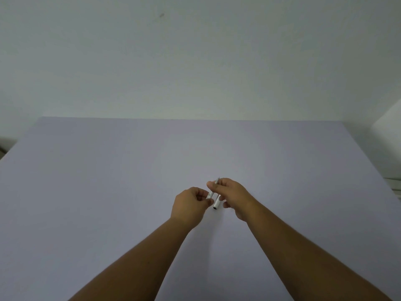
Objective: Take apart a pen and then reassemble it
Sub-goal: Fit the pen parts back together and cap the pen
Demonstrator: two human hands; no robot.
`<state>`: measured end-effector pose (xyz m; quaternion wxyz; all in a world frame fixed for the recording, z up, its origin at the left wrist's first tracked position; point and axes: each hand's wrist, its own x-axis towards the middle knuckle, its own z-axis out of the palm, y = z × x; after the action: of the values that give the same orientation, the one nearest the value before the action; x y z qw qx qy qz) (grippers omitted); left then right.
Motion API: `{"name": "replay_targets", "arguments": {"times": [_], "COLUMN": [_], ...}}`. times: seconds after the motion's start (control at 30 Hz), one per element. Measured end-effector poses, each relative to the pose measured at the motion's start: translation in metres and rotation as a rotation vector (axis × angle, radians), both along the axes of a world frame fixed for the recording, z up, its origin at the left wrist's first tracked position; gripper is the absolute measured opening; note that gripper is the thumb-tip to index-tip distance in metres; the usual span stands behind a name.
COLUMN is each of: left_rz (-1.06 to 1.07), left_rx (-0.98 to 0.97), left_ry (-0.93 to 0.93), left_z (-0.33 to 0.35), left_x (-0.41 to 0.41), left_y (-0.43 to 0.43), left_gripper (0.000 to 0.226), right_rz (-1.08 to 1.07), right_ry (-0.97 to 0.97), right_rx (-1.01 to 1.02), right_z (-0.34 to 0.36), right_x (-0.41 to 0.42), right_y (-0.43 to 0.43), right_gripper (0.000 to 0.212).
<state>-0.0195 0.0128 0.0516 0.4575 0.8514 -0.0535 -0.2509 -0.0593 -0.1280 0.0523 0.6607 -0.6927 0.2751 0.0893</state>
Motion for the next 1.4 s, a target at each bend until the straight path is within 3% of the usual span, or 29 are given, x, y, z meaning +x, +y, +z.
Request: {"name": "replay_targets", "arguments": {"times": [0.07, 0.2, 0.37, 0.47, 0.53, 0.67, 0.8, 0.93, 1.1, 1.23, 1.4], "left_rz": [0.002, -0.015, -0.005, -0.021, -0.014, 0.010, -0.012, 0.006, -0.017, -0.022, -0.038], "left_rx": [0.006, 0.031, 0.019, 0.048, 0.042, 0.041, 0.051, 0.045, 0.077, 0.082, 0.133], "left_ry": [-0.006, -0.028, -0.012, -0.044, -0.038, -0.017, -0.037, -0.022, -0.040, -0.038, -0.111], "left_z": [-0.0004, -0.0006, 0.0002, 0.0004, -0.0003, 0.0002, 0.0017, 0.0025, 0.0010, 0.0007, 0.0005], "left_x": [0.0008, -0.0008, 0.0000, -0.0029, -0.0038, -0.0013, -0.0036, -0.0025, -0.0026, -0.0003, -0.0022], "left_y": [-0.0003, -0.0029, -0.0038, -0.0055, -0.0055, -0.0038, -0.0055, -0.0049, -0.0064, -0.0064, -0.0090], "left_gripper": [0.012, 0.011, 0.011, 0.012, 0.012, 0.012, 0.012, 0.016, 0.017, 0.010, 0.008], "right_rz": [0.010, -0.037, 0.020, -0.021, -0.008, 0.050, -0.010, 0.021, -0.023, 0.046, -0.017], "right_ry": [-0.037, 0.026, -0.023, 0.021, 0.060, 0.004, 0.054, -0.013, 0.057, 0.015, 0.019], "right_rx": [0.047, -0.097, 0.029, -0.131, -0.152, -0.013, -0.138, 0.014, -0.130, 0.005, -0.078], "right_z": [0.0017, 0.0011, 0.0033, 0.0011, 0.0023, 0.0049, 0.0038, 0.0043, 0.0032, 0.0036, 0.0011], "right_x": [-0.0014, 0.0007, -0.0012, 0.0021, 0.0023, -0.0017, -0.0001, -0.0025, -0.0006, -0.0022, 0.0058], "right_y": [-0.0019, -0.0019, -0.0034, -0.0015, -0.0007, -0.0051, -0.0021, -0.0043, -0.0049, -0.0075, -0.0039], "right_gripper": [0.011, 0.039, 0.015, 0.041, 0.047, 0.020, 0.041, 0.013, 0.035, 0.014, 0.015]}}
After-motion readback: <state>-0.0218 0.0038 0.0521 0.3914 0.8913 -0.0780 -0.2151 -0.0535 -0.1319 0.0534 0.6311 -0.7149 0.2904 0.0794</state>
